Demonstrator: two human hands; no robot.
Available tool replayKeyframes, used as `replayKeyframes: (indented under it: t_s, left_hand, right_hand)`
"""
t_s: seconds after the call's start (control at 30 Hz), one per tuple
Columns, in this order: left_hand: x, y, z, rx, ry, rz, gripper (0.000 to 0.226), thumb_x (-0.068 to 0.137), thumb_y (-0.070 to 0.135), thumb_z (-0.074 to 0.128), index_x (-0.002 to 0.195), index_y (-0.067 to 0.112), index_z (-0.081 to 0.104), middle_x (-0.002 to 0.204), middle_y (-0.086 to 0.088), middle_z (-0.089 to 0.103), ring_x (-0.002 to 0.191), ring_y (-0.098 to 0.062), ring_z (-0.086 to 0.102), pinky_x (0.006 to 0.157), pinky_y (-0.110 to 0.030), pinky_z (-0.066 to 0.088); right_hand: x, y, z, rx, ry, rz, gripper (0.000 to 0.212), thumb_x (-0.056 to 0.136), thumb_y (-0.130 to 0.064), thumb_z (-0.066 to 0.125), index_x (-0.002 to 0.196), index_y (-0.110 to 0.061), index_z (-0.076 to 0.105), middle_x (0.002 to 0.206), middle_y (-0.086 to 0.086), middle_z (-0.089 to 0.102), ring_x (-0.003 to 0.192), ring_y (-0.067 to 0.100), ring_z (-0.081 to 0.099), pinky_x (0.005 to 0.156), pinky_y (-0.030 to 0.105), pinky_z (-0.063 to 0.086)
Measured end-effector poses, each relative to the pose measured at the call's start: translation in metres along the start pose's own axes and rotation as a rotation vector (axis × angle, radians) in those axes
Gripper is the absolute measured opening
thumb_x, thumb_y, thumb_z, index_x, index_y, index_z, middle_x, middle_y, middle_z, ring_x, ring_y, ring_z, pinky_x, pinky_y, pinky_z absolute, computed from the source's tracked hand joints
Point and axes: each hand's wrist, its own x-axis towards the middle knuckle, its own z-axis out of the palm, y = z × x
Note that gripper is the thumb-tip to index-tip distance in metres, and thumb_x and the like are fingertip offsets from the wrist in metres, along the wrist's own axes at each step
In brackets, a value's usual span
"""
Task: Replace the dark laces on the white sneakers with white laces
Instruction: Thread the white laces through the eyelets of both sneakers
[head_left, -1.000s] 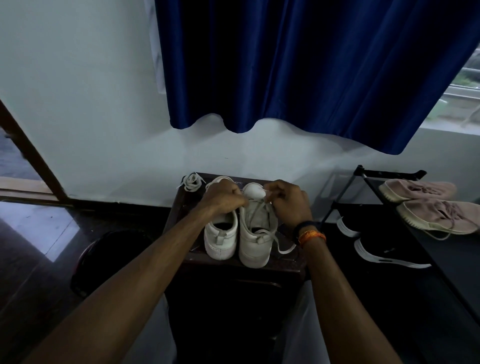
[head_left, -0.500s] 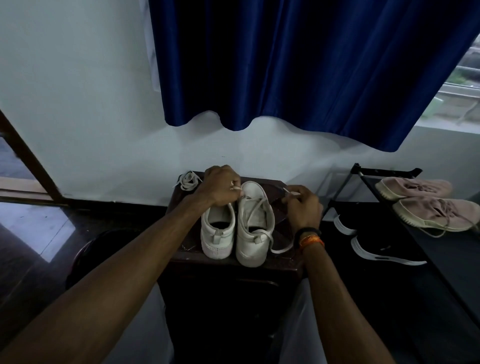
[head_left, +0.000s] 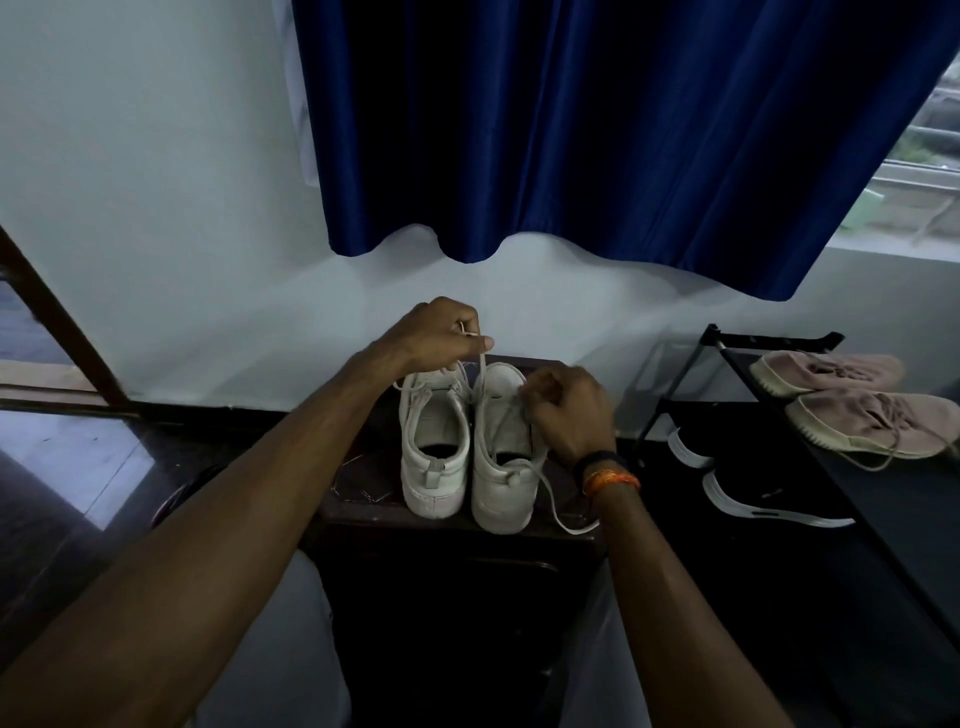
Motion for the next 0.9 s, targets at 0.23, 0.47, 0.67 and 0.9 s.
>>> replayKeyframes:
  t_s: [0.23,0.47,0.67,0.9]
  left_hand:
    - [-0.003,0.011,-0.010,-0.015,-0.009,0.015,0.025,0.086,0.036,0.078,0.083,0.012,0.073,0.080,0.002,0.072,0.078,-0.010,0.064,0.069,-0.025,0.045]
    - [-0.003,0.016,-0.018,-0.004,0.014,-0.024,0.025,0.085,0.038,0.079,0.082,0.013,0.074,0.071,0.007,0.065,0.071,-0.006,0.058,0.063,-0.024,0.041]
    - [-0.001,0.029,-0.035,0.100,-0.008,0.035,0.023,0.077,0.038,0.086,0.081,0.017,0.075,0.086,0.005,0.072,0.090,-0.012,0.065,0.082,-0.032,0.051]
    - [0.008,0.053,-0.059,0.042,0.100,0.120,0.012,0.082,0.032,0.082,0.082,0.021,0.076,0.083,0.009,0.070,0.087,-0.006,0.065,0.084,-0.030,0.049]
  right_hand:
    - [0.009,0.000,0.018,-0.512,-0.361,-0.109,0.056,0.069,-0.054,0.035,0.114,-0.041,0.067,0.116,0.007,0.056,0.114,0.031,0.048,0.101,0.044,0.043]
    - [0.008,-0.007,-0.003,-0.250,-0.160,-0.109,0.011,0.078,-0.023,0.063,0.084,-0.023,0.072,0.100,0.004,0.062,0.089,0.026,0.062,0.070,0.028,0.042]
    - [0.011,0.007,-0.020,0.681,0.112,0.365,0.024,0.086,-0.024,0.065,0.067,-0.009,0.067,0.071,0.021,0.071,0.063,0.034,0.068,0.056,0.041,0.057]
    - [0.007,0.039,-0.028,0.365,-0.131,0.493,0.025,0.071,-0.006,0.054,0.080,-0.013,0.077,0.077,0.010,0.075,0.078,0.029,0.068,0.069,0.031,0.054]
